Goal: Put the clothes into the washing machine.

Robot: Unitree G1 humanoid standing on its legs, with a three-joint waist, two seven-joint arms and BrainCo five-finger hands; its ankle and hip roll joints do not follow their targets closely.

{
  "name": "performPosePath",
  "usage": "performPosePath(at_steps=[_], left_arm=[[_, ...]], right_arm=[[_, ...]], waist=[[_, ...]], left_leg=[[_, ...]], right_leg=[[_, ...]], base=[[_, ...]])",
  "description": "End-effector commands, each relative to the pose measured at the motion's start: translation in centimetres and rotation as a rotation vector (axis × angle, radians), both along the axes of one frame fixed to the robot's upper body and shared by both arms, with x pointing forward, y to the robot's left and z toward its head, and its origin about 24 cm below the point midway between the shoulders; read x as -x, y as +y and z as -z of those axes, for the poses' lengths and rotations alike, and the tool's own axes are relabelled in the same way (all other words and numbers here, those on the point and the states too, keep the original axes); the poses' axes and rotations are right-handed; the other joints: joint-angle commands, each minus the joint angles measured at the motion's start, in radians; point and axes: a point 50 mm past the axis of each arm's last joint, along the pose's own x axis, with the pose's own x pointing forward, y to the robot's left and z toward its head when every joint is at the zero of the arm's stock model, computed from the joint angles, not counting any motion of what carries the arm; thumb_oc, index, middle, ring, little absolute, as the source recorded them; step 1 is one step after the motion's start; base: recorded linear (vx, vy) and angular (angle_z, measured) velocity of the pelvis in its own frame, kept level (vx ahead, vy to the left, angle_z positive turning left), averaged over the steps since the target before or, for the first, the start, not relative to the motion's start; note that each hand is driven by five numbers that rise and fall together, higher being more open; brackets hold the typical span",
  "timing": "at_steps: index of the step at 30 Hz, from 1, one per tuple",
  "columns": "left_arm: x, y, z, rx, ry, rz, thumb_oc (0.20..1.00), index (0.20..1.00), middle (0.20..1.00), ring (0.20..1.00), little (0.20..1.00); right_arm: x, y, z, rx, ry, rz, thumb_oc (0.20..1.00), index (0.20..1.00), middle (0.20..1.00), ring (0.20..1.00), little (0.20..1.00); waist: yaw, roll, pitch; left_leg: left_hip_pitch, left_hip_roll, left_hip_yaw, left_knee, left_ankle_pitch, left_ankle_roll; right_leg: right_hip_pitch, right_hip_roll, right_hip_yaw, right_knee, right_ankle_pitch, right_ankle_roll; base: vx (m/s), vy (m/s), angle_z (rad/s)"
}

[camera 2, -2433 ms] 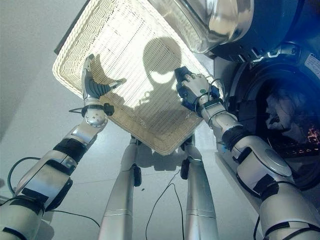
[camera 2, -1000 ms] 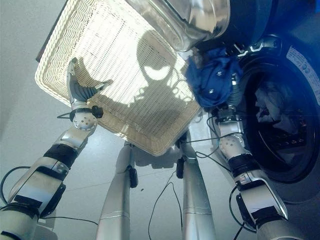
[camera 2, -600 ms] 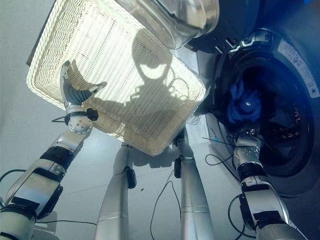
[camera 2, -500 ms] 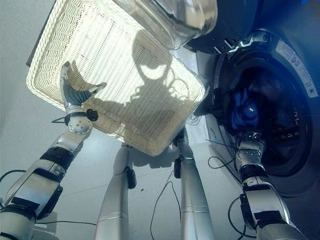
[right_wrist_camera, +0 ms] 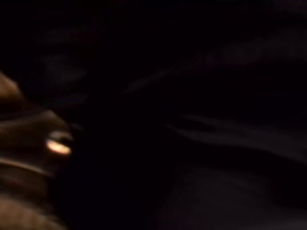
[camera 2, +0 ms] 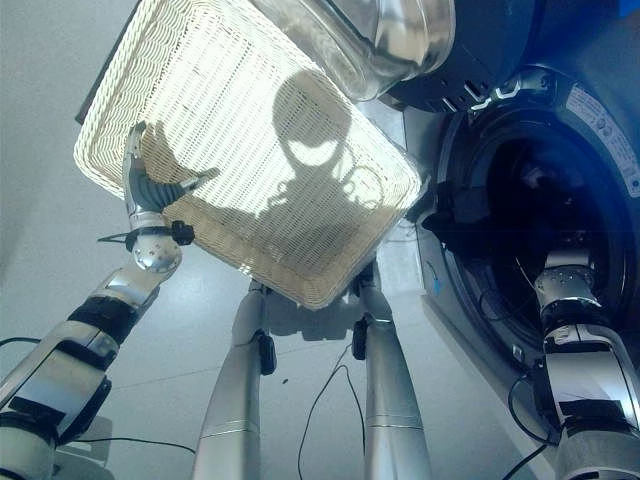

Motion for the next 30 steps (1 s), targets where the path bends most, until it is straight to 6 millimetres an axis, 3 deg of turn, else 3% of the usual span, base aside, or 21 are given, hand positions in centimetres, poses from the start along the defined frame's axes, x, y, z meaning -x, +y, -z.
performPosePath(at_steps=[1, 5, 7, 11, 13, 14, 18, 21, 22, 27, 30], left_arm=[[0.0, 0.7, -2.7, 0.041, -0.085, 0.0, 1.0, 1.0, 1.0, 1.0, 1.0], [0.0, 1.4, -3.1, 0.039, -0.076, -0.001, 1.0, 1.0, 1.0, 1.0, 1.0], [-0.2, 1.4, -3.1, 0.04, -0.068, 0.001, 1.0, 1.0, 1.0, 1.0, 1.0], [-0.4, 0.9, -3.1, 0.035, -0.061, 0.016, 1.0, 1.0, 1.0, 1.0, 1.0], [-0.5, 0.6, -3.3, 0.032, -0.057, 0.027, 1.0, 1.0, 1.0, 1.0, 1.0], [-0.7, 0.1, -3.4, 0.03, -0.054, 0.037, 1.0, 1.0, 1.0, 1.0, 1.0], [-0.8, -0.2, -3.4, 0.033, -0.051, 0.043, 1.0, 1.0, 1.0, 1.0, 1.0], [-0.9, -0.8, -3.1, 0.048, -0.053, 0.051, 1.0, 1.0, 1.0, 1.0, 1.0], [-0.9, -1.0, -2.9, 0.053, -0.055, 0.052, 1.0, 1.0, 1.0, 1.0, 1.0], [-0.8, -1.2, -2.3, 0.06, -0.056, 0.05, 1.0, 1.0, 1.0, 1.0, 1.0], [-0.6, -1.0, -1.6, 0.08, -0.049, 0.048, 1.0, 1.0, 1.0, 1.0, 1.0]], right_arm=[[4.4, -4.6, -6.3, 0.206, 0.009, 0.275, 1.0, 1.0, 1.0, 1.0, 1.0], [4.8, -5.5, -5.4, 0.216, 0.06, 0.246, 1.0, 1.0, 1.0, 1.0, 1.0], [4.4, -5.6, -3.9, 0.223, 0.112, 0.167, 1.0, 1.0, 1.0, 1.0, 1.0], [3.3, -4.9, -2.1, 0.292, 0.256, 0.058, 1.0, 1.0, 1.0, 1.0, 1.0], [2.1, -3.8, -0.8, 0.309, 0.331, -0.076, 1.0, 1.0, 1.0, 1.0, 1.0], [1.2, -3.0, -0.2, 0.4, 0.446, -0.151, 1.0, 1.0, 1.0, 1.0, 1.0], [0.7, -2.3, 0.4, 0.474, 0.544, -0.182, 1.0, 1.0, 1.0, 1.0, 1.0], [0.3, -1.3, 0.5, 0.677, 0.718, -0.13, 1.0, 1.0, 1.0, 1.0, 1.0], [0.2, -0.8, 0.3, 0.82, 0.793, -0.08, 1.0, 1.0, 1.0, 1.0, 1.0], [-0.7, 1.5, 0.1, 1.092, 0.873, -0.012, 1.0, 1.0, 1.0, 1.0, 1.0], [-1.4, 4.5, 0.8, 1.296, 0.859, -0.011, 1.0, 1.0, 1.0, 1.0, 1.0]], waist=[[-0.018, -0.035, -0.006], [-0.02, -0.037, -0.006], [-0.019, -0.034, -0.006], [-0.01, -0.023, -0.006], [-0.005, -0.017, -0.006], [-0.002, -0.011, -0.006], [0.0, -0.007, -0.006], [-0.002, 0.002, -0.006], [-0.004, 0.006, -0.006], [-0.014, 0.008, -0.006], [-0.029, -0.001, -0.006]], left_leg=[[0.003, -0.048, -0.002, 0.122, -0.141, -0.009], [0.003, -0.047, -0.004, 0.127, -0.142, -0.009], [0.004, -0.049, -0.005, 0.128, -0.143, -0.008], [0.001, -0.057, -0.01, 0.128, -0.145, -0.005], [0.001, -0.062, -0.012, 0.129, -0.146, -0.003], [0.001, -0.064, -0.01, 0.127, -0.146, -0.001], [-0.002, -0.066, -0.008, 0.131, -0.147, 0.001], [-0.007, -0.066, 0.001, 0.131, -0.146, 0.003], [-0.01, -0.066, 0.005, 0.129, -0.145, 0.006], [-0.016, -0.067, 0.016, 0.13, -0.148, 0.01], [-0.008, -0.068, 0.027, 0.128, -0.151, 0.011]], right_leg=[[0.097, 0.02, -0.049, -0.215, 0.174, 0.123], [0.097, 0.017, -0.049, -0.211, 0.171, 0.122], [0.098, 0.016, -0.048, -0.208, 0.169, 0.121], [0.094, 0.013, -0.047, -0.211, 0.171, 0.122], [0.092, 0.011, -0.046, -0.214, 0.172, 0.121], [0.091, 0.009, -0.047, -0.215, 0.174, 0.12], [0.088, 0.008, -0.047, -0.212, 0.174, 0.121], [0.082, 0.008, -0.043, -0.21, 0.171, 0.121], [0.077, 0.009, -0.039, -0.207, 0.171, 0.121], [0.067, 0.013, -0.028, -0.205, 0.168, 0.123], [0.07, 0.02, -0.019, -0.212, 0.166, 0.12]], base=[[0.0, 0.0, 0.0], [0.0, 0.002, -0.01], [0.0, 0.0, 0.0], [0.0, 0.0, 0.0], [0.01, 0.01, 0.02], [0.01, 0.024, 0.04], [0.0, 0.027, 0.04], [0.0, 0.065, 0.04], [0.0, 0.06, 0.02], [-0.01, 0.047, 0.0], [-0.01, 0.057, -0.03]])
